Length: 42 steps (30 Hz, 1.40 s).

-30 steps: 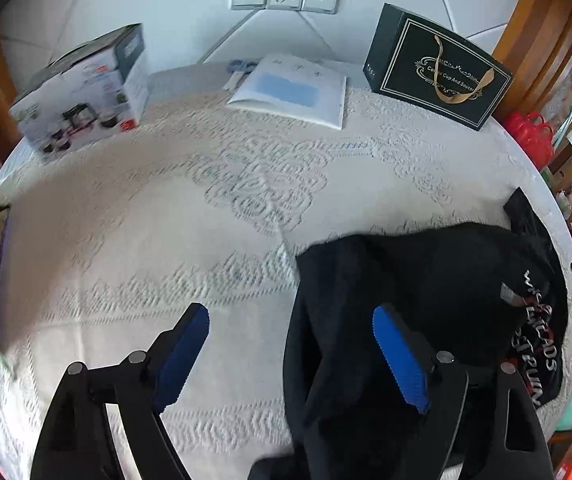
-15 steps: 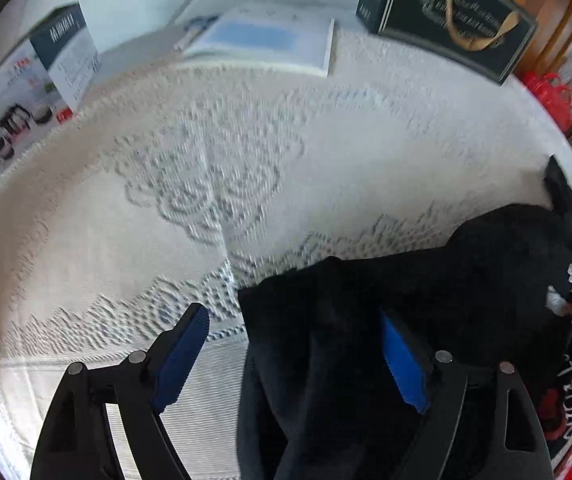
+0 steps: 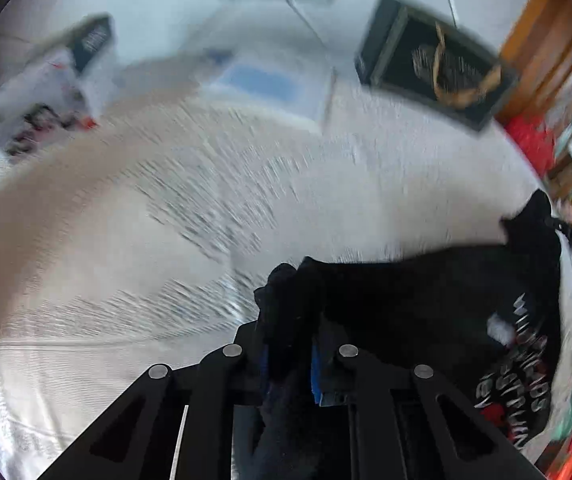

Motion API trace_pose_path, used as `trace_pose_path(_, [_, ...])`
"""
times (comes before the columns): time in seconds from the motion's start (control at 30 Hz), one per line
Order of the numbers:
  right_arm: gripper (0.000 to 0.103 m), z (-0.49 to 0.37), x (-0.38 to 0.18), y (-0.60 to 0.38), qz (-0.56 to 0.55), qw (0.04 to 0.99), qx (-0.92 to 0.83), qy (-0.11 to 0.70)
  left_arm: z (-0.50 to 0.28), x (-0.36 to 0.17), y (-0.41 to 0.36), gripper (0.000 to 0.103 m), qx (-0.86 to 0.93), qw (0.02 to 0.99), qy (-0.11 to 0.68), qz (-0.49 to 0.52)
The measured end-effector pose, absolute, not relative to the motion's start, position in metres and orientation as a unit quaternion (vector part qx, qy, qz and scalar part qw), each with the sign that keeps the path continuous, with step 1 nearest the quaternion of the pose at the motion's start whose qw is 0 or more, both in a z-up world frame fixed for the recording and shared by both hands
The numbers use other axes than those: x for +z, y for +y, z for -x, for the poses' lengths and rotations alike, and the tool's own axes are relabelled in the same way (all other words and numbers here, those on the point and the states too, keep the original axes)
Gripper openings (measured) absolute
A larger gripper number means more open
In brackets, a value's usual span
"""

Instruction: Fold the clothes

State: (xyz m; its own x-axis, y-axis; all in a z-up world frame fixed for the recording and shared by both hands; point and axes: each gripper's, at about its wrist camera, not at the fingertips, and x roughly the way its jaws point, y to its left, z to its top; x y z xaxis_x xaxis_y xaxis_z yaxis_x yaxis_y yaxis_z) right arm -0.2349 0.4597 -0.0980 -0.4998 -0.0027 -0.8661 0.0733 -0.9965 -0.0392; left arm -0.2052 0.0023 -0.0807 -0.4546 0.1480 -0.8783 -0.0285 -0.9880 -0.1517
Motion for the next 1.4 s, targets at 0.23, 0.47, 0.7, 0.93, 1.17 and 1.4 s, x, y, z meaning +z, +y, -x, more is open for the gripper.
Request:
trace_pose_path(0.23, [0.007, 0.285, -0.027, 0.412, -0.418, 0.058, -0.907, 0.01, 0.235, -0.036, -0.053, 0.031, 0.877, -0.015, -0.043, 0.479])
trace_pose_path(0.47, [0.081, 0.259, -0.02, 0.395, -0.404, 0.031, -0.913, 0.039, 0.237, -0.034, -0.088, 0.087, 0.868, -0.047, -0.023, 0.494])
trace_pose_path(0.7, [0.081, 0.148, -0.069, 0.434, -0.48, 0.01, -0.877, 0.029, 0.113, -0.088, -0.105, 0.087, 0.837, -0.027, -0.011, 0.547])
trace_pose_path(0.93, [0.081, 0.041, -0.115, 0.458, -0.533, -0.023, -0.846, -0.012, 0.036, -0.136, -0.086, 0.087, 0.823, 0.007, -0.015, 0.567])
trace_pose_path(1.17, [0.081, -0.022, -0.129, 0.474, -0.548, -0.051, -0.833, -0.06, 0.019, -0.153, -0.034, 0.087, 0.829, 0.049, -0.007, 0.558])
trace_pose_path(1.4, [0.081, -0.035, -0.144, 0.464, -0.559, -0.029, -0.827, -0.056, 0.05, -0.158, -0.004, 0.087, 0.838, 0.022, -0.01, 0.544])
